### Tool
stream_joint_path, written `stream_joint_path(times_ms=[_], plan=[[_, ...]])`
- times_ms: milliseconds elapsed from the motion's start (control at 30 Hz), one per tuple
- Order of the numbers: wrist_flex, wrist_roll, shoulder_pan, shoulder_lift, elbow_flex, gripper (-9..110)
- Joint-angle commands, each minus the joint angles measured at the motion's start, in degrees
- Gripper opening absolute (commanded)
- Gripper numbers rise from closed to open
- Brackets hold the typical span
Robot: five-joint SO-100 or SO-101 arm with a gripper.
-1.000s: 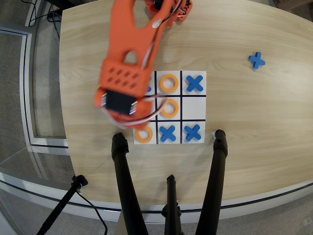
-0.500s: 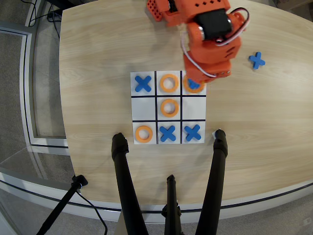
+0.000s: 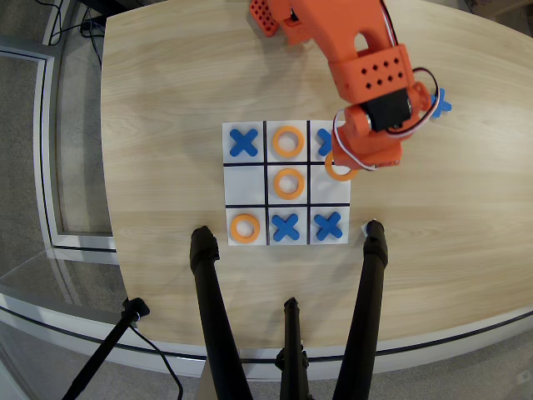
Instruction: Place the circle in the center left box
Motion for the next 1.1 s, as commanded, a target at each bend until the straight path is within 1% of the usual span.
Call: stream_joint_path(times_ms=[0,267,600,833,1067], plan=[[-0.9,0.3,1.4,-3.0,-5.4,0],[-1.1,0.1,3.2,-9.9,-11.3,0],[-3.6,1.0,3.6,-17.3,-13.2,0],[-3.7,1.5,3.6,-20.0,-15.9,0],[-3.6,1.3,3.7,-20.7,-15.3,0]])
